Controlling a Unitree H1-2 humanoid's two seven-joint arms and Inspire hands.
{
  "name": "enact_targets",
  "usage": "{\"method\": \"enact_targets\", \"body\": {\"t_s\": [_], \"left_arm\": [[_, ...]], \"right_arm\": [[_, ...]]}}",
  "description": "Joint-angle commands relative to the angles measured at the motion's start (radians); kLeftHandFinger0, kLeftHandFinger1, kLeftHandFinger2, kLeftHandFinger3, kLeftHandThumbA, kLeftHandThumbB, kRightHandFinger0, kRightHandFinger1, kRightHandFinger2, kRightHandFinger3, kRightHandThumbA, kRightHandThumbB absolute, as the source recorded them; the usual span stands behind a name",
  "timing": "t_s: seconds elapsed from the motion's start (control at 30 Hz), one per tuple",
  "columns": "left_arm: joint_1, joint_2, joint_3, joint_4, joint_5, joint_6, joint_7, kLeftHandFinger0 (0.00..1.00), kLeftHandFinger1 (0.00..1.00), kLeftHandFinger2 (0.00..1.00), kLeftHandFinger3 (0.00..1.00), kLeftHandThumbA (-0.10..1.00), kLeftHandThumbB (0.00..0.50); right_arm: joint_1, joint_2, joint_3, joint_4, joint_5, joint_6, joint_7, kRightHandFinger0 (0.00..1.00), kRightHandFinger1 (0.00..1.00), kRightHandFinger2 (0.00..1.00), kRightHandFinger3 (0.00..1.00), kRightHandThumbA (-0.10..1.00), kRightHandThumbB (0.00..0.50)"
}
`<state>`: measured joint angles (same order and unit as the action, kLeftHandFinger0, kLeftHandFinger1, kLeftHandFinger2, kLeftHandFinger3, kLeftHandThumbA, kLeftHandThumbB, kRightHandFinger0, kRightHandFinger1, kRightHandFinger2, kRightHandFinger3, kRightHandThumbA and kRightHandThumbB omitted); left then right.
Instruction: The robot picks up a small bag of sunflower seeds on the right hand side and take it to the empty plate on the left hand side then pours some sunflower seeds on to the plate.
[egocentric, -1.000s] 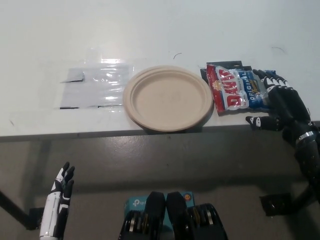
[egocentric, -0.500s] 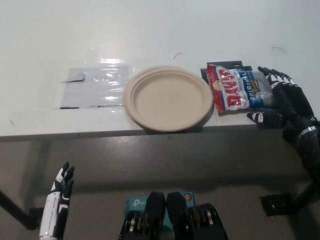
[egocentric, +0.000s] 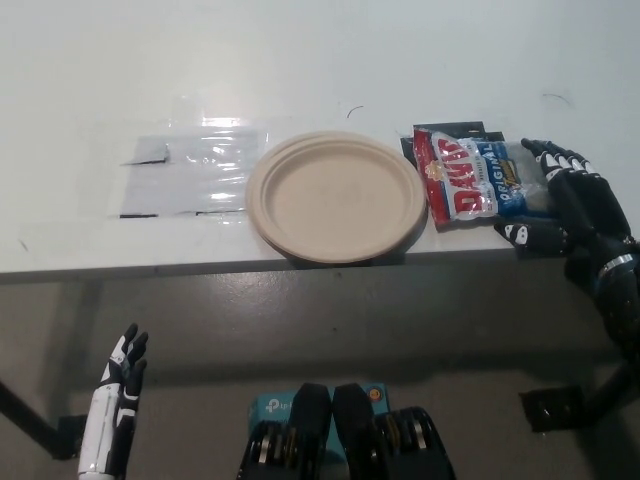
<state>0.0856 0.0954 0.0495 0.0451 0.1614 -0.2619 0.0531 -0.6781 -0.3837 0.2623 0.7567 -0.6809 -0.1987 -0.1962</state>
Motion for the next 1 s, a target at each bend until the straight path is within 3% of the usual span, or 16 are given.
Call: {"method": "enact_targets", "body": {"t_s": [0.0, 0.2, 0.27, 0.4, 0.5, 0.53, 0.6, 0.63, 0.67, 0.7, 0.73, 0.77, 0.83, 0.87, 0.9, 0.97], "left_arm": [[0.004, 0.006, 0.002, -0.015, -0.004, -0.035, 0.008, 1.00, 1.00, 1.00, 1.00, 1.00, 0.003], [0.000, 0.007, 0.002, -0.011, -0.010, -0.041, 0.006, 1.00, 1.00, 1.00, 1.00, 1.00, 0.006], [-0.004, 0.009, 0.002, -0.008, -0.007, -0.044, 0.008, 1.00, 1.00, 1.00, 1.00, 1.00, 0.009], [-0.005, 0.017, 0.001, -0.006, -0.009, -0.051, 0.001, 1.00, 1.00, 1.00, 1.00, 1.00, 0.000], [-0.001, 0.021, -0.002, -0.006, -0.008, -0.056, -0.002, 1.00, 1.00, 1.00, 1.00, 1.00, 0.000], [0.001, 0.020, -0.002, -0.007, -0.009, -0.055, -0.002, 1.00, 1.00, 1.00, 1.00, 1.00, 0.000], [-0.005, 0.020, -0.005, -0.003, -0.011, -0.056, -0.006, 1.00, 1.00, 1.00, 1.00, 1.00, 0.000], [-0.003, 0.016, -0.007, -0.004, -0.012, -0.056, -0.006, 1.00, 1.00, 1.00, 1.00, 1.00, 0.005], [0.000, 0.013, -0.009, -0.008, -0.012, -0.053, -0.006, 1.00, 1.00, 1.00, 1.00, 1.00, 0.006], [0.001, 0.013, -0.010, -0.010, -0.012, -0.052, -0.006, 1.00, 1.00, 1.00, 1.00, 1.00, 0.006], [-0.007, 0.012, -0.006, -0.008, -0.016, -0.053, -0.003, 1.00, 1.00, 1.00, 1.00, 1.00, 0.000], [-0.012, 0.018, -0.003, -0.008, -0.019, -0.054, -0.003, 1.00, 1.00, 1.00, 1.00, 1.00, 0.000], [-0.008, 0.022, -0.003, -0.017, -0.019, -0.048, -0.008, 1.00, 1.00, 1.00, 1.00, 1.00, 0.000], [-0.007, 0.024, -0.003, -0.024, -0.021, -0.039, -0.011, 1.00, 1.00, 1.00, 1.00, 1.00, 0.000], [-0.006, 0.025, -0.003, -0.029, -0.026, -0.031, -0.015, 1.00, 1.00, 1.00, 1.00, 1.00, 0.000], [-0.010, 0.026, -0.002, -0.033, -0.032, -0.028, -0.016, 1.00, 1.00, 1.00, 1.00, 1.00, 0.000]], "right_arm": [[-0.060, -0.027, 0.010, 0.017, -0.013, -0.007, -0.043, 1.00, 1.00, 1.00, 1.00, 0.92, 0.419], [-0.076, -0.021, 0.017, 0.043, -0.009, -0.008, -0.056, 1.00, 1.00, 1.00, 1.00, 0.94, 0.436], [-0.091, -0.018, 0.027, 0.064, -0.018, -0.001, -0.058, 1.00, 1.00, 1.00, 1.00, 0.92, 0.414], [-0.225, 0.011, 0.100, 0.304, -0.059, 0.023, -0.071, 1.00, 1.00, 1.00, 1.00, 0.88, 0.443], [-0.330, 0.044, 0.148, 0.519, -0.055, 0.045, -0.092, 1.00, 1.00, 1.00, 1.00, 0.45, 0.496], [-0.356, 0.050, 0.165, 0.563, -0.060, 0.060, -0.096, 1.00, 1.00, 1.00, 1.00, 0.41, 0.499], [-0.390, 0.056, 0.218, 0.620, -0.100, 0.109, -0.181, 0.93, 1.00, 1.00, 1.00, 0.12, 0.466], [-0.399, 0.056, 0.256, 0.637, -0.127, 0.131, -0.232, 0.34, 0.67, 1.00, 1.00, -0.05, 0.413], [-0.410, 0.055, 0.310, 0.657, -0.164, 0.167, -0.254, 0.08, 0.22, 0.61, 0.93, -0.09, 0.244], [-0.416, 0.057, 0.336, 0.669, -0.170, 0.179, -0.261, 0.02, 0.08, 0.38, 0.80, -0.10, 0.274], [-0.431, 0.063, 0.360, 0.681, -0.170, 0.209, -0.246, 0.00, 0.00, 0.10, 0.38, -0.10, 0.253], [-0.440, 0.067, 0.358, 0.689, -0.139, 0.202, -0.223, 0.00, 0.00, 0.04, 0.23, -0.10, 0.285], [-0.438, 0.067, 0.362, 0.691, -0.114, 0.179, -0.209, 0.00, 0.00, 0.05, 0.21, -0.10, 0.286], [-0.437, 0.068, 0.365, 0.693, -0.107, 0.173, -0.202, 0.12, 0.17, 0.24, 0.39, -0.10, 0.310], [-0.435, 0.069, 0.367, 0.695, -0.101, 0.161, -0.193, 0.01, 0.05, 0.14, 0.37, -0.10, 0.326], [-0.430, 0.072, 0.372, 0.692, -0.092, 0.125, -0.227, 0.00, 0.00, 0.06, 0.26, -0.10, 0.325]]}}
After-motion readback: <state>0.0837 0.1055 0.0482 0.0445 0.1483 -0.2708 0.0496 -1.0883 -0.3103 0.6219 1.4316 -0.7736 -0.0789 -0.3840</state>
